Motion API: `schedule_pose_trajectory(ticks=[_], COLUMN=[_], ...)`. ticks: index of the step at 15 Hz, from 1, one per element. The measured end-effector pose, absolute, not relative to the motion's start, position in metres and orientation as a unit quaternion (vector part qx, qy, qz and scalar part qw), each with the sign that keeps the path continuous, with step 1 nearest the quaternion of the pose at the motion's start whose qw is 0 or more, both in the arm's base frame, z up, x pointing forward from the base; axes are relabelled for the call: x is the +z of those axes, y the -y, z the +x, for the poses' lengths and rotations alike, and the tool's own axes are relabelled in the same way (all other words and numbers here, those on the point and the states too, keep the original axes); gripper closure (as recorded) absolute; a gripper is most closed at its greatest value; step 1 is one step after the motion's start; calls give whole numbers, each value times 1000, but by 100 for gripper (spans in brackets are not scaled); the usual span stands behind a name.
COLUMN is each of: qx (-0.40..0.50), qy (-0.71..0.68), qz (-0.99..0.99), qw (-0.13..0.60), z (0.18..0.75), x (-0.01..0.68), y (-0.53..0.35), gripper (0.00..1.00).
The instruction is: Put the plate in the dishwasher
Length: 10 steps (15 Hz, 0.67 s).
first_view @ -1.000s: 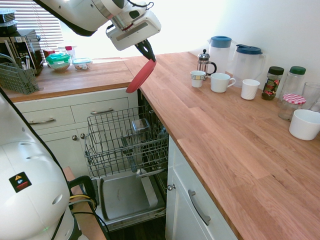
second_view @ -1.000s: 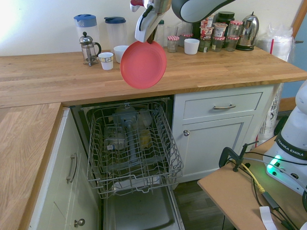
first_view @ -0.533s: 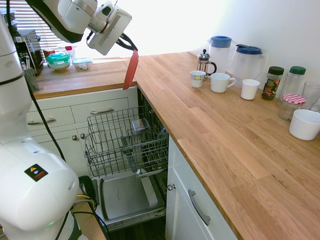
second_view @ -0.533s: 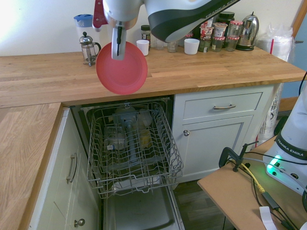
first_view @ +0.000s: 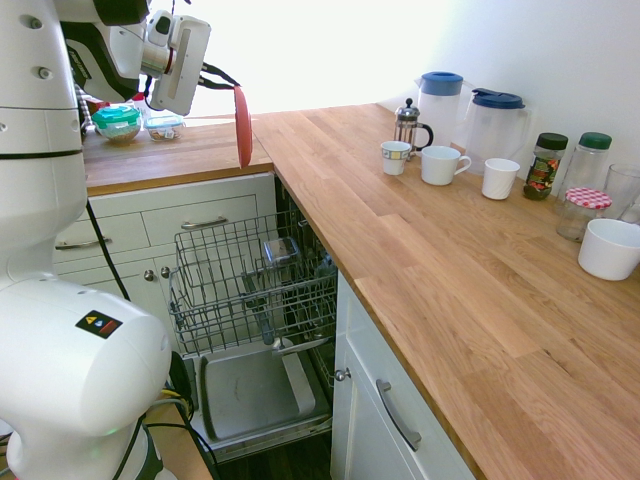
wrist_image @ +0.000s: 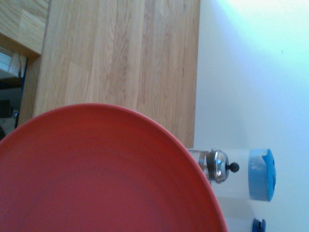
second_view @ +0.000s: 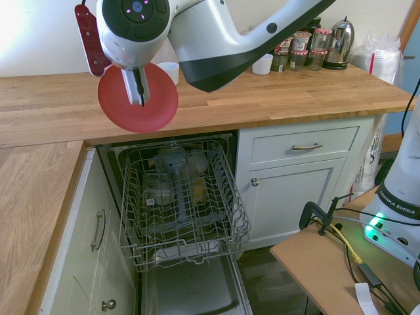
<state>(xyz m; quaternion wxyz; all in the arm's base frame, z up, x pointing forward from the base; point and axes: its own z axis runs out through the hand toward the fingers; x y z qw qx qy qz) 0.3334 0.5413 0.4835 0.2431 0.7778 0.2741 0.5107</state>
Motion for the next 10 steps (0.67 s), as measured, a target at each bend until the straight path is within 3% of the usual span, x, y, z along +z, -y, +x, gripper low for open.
schedule_pose_trajectory(ticks=[10], qx=[512], qy=[-303], qz=[754], qw=[280], z=[324], x=[442], y=[-540], gripper=[100])
